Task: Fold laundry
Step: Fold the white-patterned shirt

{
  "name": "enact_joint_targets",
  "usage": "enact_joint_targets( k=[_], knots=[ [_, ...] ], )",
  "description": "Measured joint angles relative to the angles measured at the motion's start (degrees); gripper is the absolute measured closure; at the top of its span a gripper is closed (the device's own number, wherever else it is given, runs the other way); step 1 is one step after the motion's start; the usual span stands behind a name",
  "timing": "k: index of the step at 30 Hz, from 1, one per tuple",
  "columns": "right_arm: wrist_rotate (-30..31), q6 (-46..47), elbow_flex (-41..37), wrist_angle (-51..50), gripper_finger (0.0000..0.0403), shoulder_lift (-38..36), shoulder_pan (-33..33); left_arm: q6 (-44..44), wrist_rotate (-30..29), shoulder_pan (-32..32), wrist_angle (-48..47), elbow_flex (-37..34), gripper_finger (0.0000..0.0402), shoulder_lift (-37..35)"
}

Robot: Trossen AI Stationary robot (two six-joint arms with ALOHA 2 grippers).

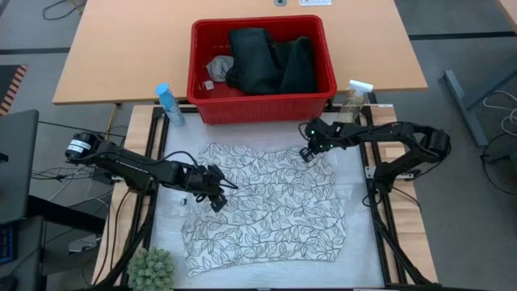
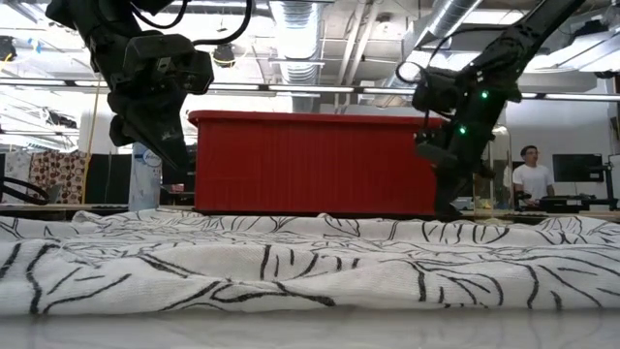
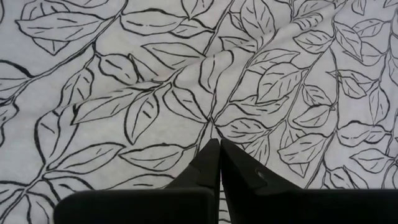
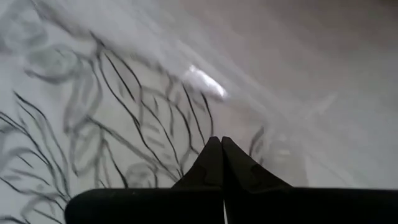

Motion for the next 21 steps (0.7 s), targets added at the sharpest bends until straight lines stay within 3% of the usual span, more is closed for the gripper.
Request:
enact_joint_targets(
  k=[16, 21],
  knots=[
    [3.0, 0.4, -1.9, -0.8, 0.0388, 0.0, -3.8, 1.3, 0.0, 0.0, 0.0, 0.0, 0.0401, 0.0],
    [-0.2, -0.4, -1.4, 4.0, 0.0388, -0.3, -3.2, 1.3, 0.0, 0.0, 0.0, 0.0, 0.0401, 0.0]
  ],
)
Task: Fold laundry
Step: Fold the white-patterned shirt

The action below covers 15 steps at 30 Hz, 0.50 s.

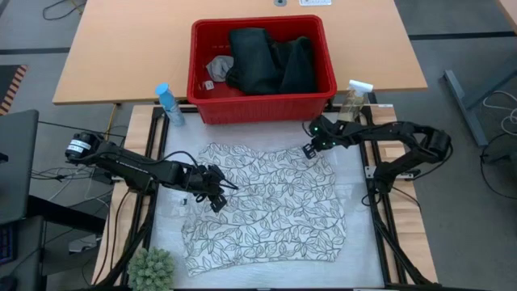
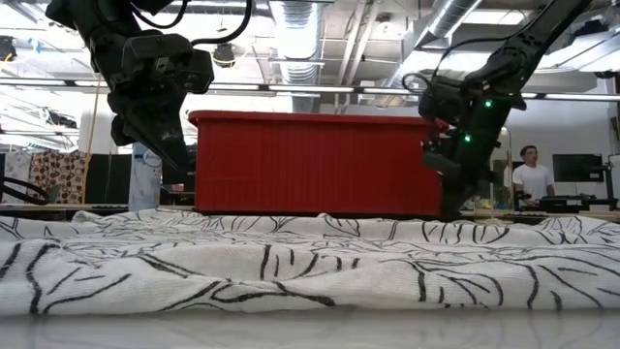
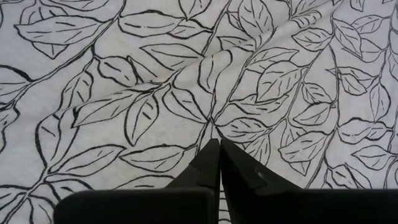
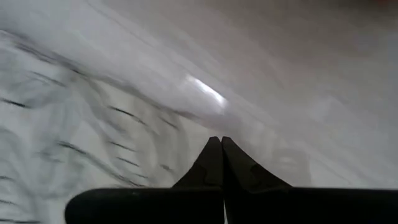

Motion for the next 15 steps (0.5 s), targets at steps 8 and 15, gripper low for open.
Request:
enact_joint_targets(
  k=[8, 15],
  knots=[
    [-1.0, 0.7, 0.2, 1.6, 0.0389, 4.5, 1.1, 0.0, -0.5, 0.0, 0.0, 0.0, 0.0401, 0.0],
    [3.3, 2.4, 0.4, 0.3, 0.0389, 7.6, 0.9, 0.0, -0.6, 0.0, 0.0, 0.0, 0.0401, 0.0]
  ],
)
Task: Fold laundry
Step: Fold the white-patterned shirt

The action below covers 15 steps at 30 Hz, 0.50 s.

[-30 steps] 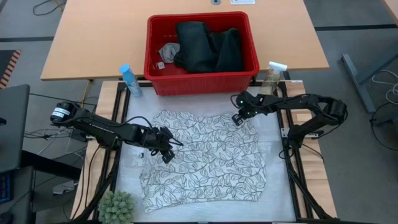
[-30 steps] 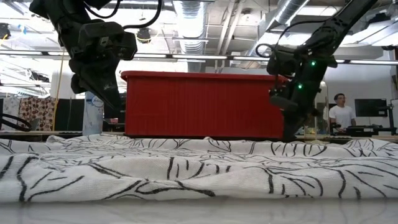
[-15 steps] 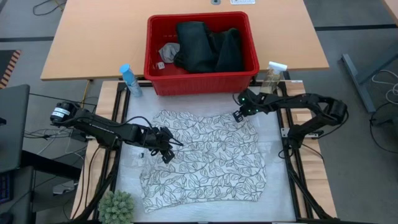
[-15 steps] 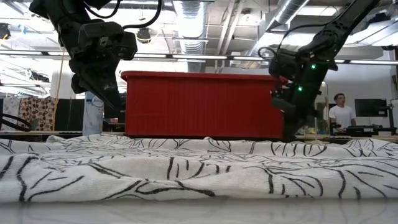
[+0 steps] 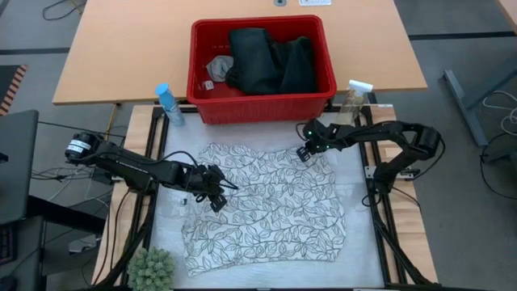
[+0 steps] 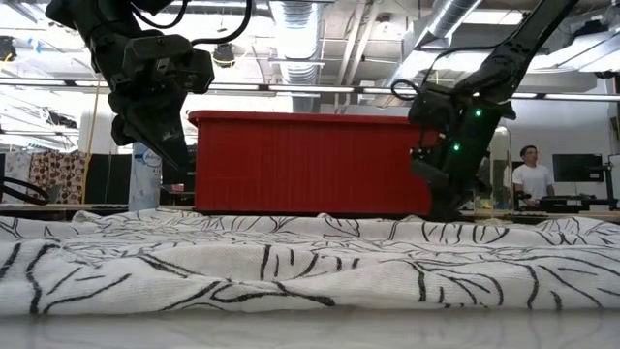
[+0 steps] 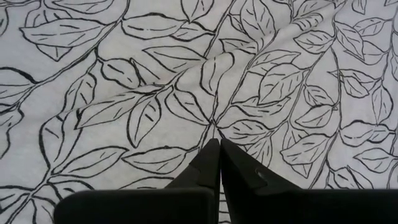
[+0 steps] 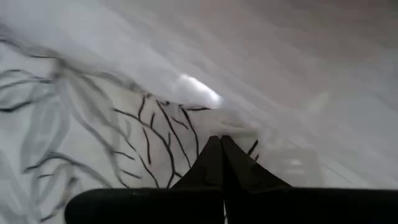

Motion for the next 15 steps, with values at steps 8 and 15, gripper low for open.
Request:
enact_joint_targets(
  k=[8, 15],
  knots=[
    [7.9, 1.9, -0.1, -9.0, 0.0389, -2.2, -3.9, 0.3, -1.2, 0.0, 0.0, 0.0, 0.0401, 0.0],
    [6.8, -0.7, 0.8, -10.4, 0.0387, -4.8, -3.1, -0.4, -2.6, 0.0, 0.3, 0.0, 0.0401, 0.0]
  ],
)
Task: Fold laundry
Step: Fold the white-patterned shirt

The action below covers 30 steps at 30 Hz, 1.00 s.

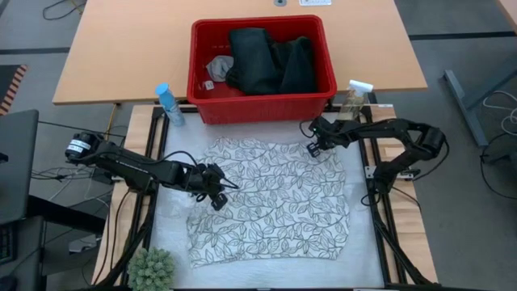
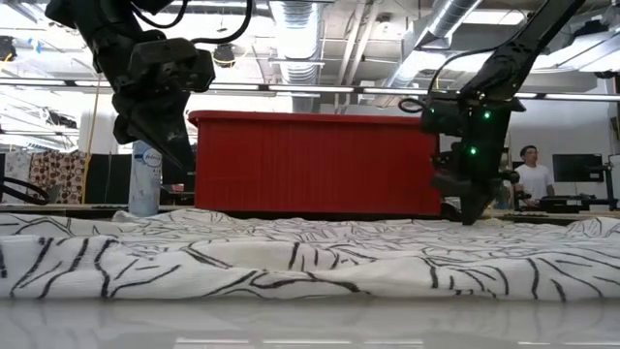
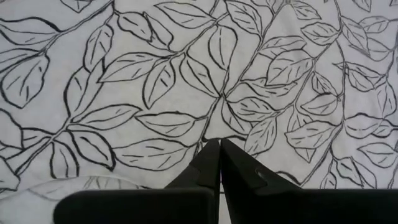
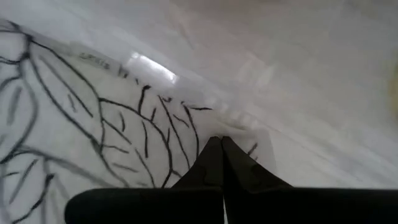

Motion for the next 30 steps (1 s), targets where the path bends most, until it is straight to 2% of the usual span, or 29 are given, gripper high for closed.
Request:
enact_joint_targets(
  k=[5, 7, 9, 12, 14, 18, 22, 27, 30],
  knots=[
    [0.8, -0.5, 2.1, -3.5, 0.0385, -8.0, 1.2, 2.9, -1.6, -1.4, 1.2, 0.0, 0.0401, 0.0],
    [0.7, -0.7, 2.0, -6.3, 0.0384, -10.8, 1.1, 2.6, -3.0, 0.0, 1.4, 0.0, 0.0401, -0.7],
    [0.0, -0.6, 1.9, -8.4, 0.0379, -13.3, 1.0, 2.1, -1.6, 2.9, 4.9, 0.0, 0.0401, -2.2],
    [-0.7, -0.5, 2.0, -10.8, 0.0368, -15.8, 1.0, 1.8, 4.4, 8.0, 10.5, 0.0, 0.0401, -4.9],
    [-1.0, 0.0, 2.0, -11.2, 0.0361, -16.2, 0.7, 0.2, 7.5, 11.8, 10.3, 0.1, 0.0402, -6.1],
    [-1.8, 2.0, 2.0, -13.6, 0.0343, -15.9, -0.3, -0.3, 7.7, 18.7, 7.2, 0.0, 0.0394, -7.1],
    [-5.0, 2.1, 2.0, -15.0, 0.0302, -14.8, -2.0, 1.1, 8.5, 22.0, 7.2, 0.0, 0.0354, -7.2],
    [-8.9, 2.1, 2.0, -13.8, 0.0213, -14.7, -4.6, 4.8, 7.8, 24.9, 5.4, 0.0, 0.0276, -7.2],
    [-10.0, 2.6, 2.1, -12.5, 0.0163, -14.7, -6.8, 3.7, 8.7, 27.6, 3.6, 0.0, 0.0229, -7.2]
  ],
)
